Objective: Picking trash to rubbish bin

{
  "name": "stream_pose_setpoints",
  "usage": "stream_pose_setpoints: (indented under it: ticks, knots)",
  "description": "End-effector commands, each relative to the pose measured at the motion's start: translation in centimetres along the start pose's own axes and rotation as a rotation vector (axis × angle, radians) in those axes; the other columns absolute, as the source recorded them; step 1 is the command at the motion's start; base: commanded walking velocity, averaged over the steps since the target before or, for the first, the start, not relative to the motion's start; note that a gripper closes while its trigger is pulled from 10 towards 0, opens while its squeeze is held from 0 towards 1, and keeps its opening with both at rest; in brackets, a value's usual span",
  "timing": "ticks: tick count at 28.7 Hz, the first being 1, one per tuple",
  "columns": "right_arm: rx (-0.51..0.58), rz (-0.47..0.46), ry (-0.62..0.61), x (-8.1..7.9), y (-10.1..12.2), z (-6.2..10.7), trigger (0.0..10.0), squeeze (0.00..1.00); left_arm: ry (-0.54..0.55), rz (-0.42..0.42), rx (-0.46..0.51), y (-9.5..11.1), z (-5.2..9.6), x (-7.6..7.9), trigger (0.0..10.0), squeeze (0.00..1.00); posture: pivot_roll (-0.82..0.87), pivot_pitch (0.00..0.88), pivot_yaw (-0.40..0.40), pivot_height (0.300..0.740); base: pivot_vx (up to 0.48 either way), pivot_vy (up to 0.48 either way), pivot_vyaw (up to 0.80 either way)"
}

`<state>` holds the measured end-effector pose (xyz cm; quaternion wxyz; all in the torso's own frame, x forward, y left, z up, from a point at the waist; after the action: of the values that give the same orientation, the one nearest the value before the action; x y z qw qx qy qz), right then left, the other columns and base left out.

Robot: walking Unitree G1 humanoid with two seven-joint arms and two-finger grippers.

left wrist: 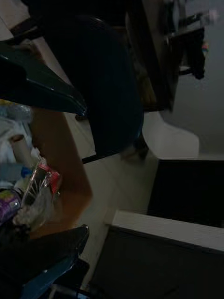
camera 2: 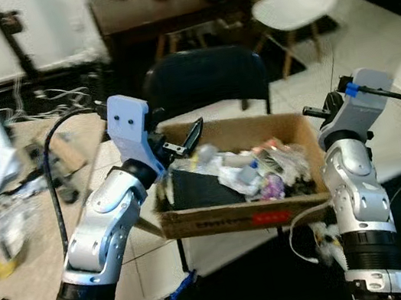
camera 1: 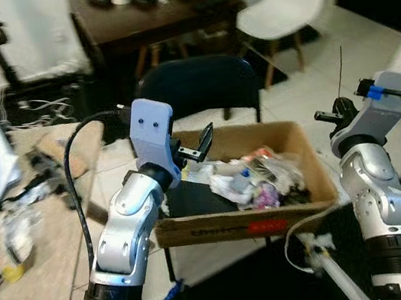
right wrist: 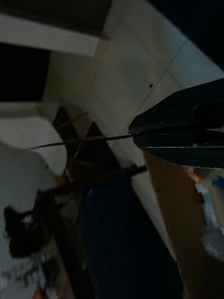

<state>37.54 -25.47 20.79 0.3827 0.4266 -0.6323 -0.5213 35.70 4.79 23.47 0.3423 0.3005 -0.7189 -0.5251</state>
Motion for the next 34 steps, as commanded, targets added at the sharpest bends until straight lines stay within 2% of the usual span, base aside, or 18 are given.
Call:
stream_pose_setpoints:
  ticks: [1,5,7,17,34]
  knots:
    - [-0.013,0.007,0.004,-0.1,-0.2,0.1,10.0,0.00,-0.009,0.008,-0.012,-0.2,0.2,0.1,10.0,0.00,-0.01,0.133,0.014,0.740,0.000,0.000,0.00]
    - [-0.030,0.005,0.007,-0.2,-0.5,0.1,10.0,0.00,-0.014,0.012,-0.013,-0.2,0.2,0.2,10.0,0.00,-0.01,0.133,0.014,0.740,0.000,0.000,0.00]
    - [-0.044,-0.016,0.006,-0.2,-0.6,0.1,10.0,0.00,-0.014,0.013,-0.014,-0.2,0.2,0.2,10.0,0.00,-0.01,0.133,0.014,0.740,0.000,0.000,-0.80]
    - [-0.042,-0.007,0.006,-0.1,-0.6,0.1,10.0,0.00,-0.003,0.012,-0.013,-0.3,0.3,0.1,10.0,0.00,-0.01,0.137,0.008,0.740,0.000,0.000,-0.80]
    - [-0.031,-0.008,0.048,-0.9,-0.5,0.2,10.0,0.00,0.058,-0.002,-0.012,-0.2,0.2,-0.8,10.0,0.00,-0.02,0.141,0.004,0.740,0.000,0.000,0.00]
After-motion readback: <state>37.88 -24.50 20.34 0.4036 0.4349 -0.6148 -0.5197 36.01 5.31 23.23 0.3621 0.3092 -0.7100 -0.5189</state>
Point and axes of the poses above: a point about 5 cm out from each wrist's last joint towards the gripper, its own z axis pointing back from the gripper into the wrist, its own y axis along the axis of the wrist's last joint, x = y × z, the point moved 5 cm from there along -z, pointing out of the wrist towards the gripper, and after that the axes turned 15 degrees about z, right-handed, at the moved point
